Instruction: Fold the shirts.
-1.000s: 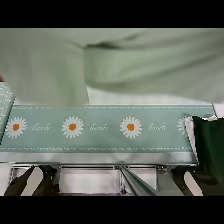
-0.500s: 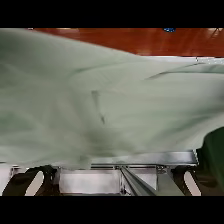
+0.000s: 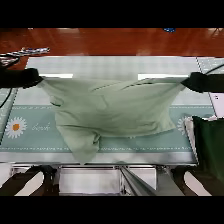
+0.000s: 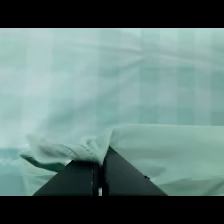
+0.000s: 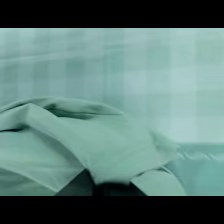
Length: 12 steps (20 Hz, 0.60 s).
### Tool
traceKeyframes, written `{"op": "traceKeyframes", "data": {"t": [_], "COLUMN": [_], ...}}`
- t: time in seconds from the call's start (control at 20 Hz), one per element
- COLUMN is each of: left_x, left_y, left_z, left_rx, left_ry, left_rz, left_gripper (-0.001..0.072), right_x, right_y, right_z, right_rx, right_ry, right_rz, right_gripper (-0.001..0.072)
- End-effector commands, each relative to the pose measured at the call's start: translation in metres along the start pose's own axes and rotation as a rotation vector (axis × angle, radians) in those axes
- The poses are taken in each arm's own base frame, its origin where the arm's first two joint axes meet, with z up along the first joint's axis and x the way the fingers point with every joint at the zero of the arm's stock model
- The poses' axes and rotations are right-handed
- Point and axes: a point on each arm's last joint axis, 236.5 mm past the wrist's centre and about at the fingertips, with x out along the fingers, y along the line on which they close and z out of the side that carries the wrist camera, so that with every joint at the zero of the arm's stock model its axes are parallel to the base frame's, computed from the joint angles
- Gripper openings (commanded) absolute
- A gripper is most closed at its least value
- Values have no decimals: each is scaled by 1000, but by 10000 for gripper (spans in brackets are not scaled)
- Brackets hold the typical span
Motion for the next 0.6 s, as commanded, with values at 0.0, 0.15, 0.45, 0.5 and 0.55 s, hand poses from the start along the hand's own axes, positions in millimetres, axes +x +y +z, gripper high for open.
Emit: {"op": "traceKeyframes", "data": {"t": [0.0, 0.15, 0.45, 0.5, 0.55], "left_x": [82, 116, 82, 65, 48], "left_y": [14, 7, 42, 64, 87], "left_z": [16, 32, 42, 39, 33], "left_rx": [-141, -191, -180, -196, -227], "left_ry": [20, 81, 269, 291, 310], "left_rz": [-40, -94, -83, -45, -10], "left_gripper": [19, 20, 509, 509, 509], "right_x": [94, 143, 112, 91, 72], "right_y": [-11, -10, -12, -21, -27], "right_z": [38, 70, 132, 132, 125], "right_rx": [182, 285, 293, 283, 259], "right_ry": [-4, 29, -18, 4, 31], "right_rz": [135, 234, 354, 362, 369], "right_gripper": [24, 40, 413, 406, 406]}}
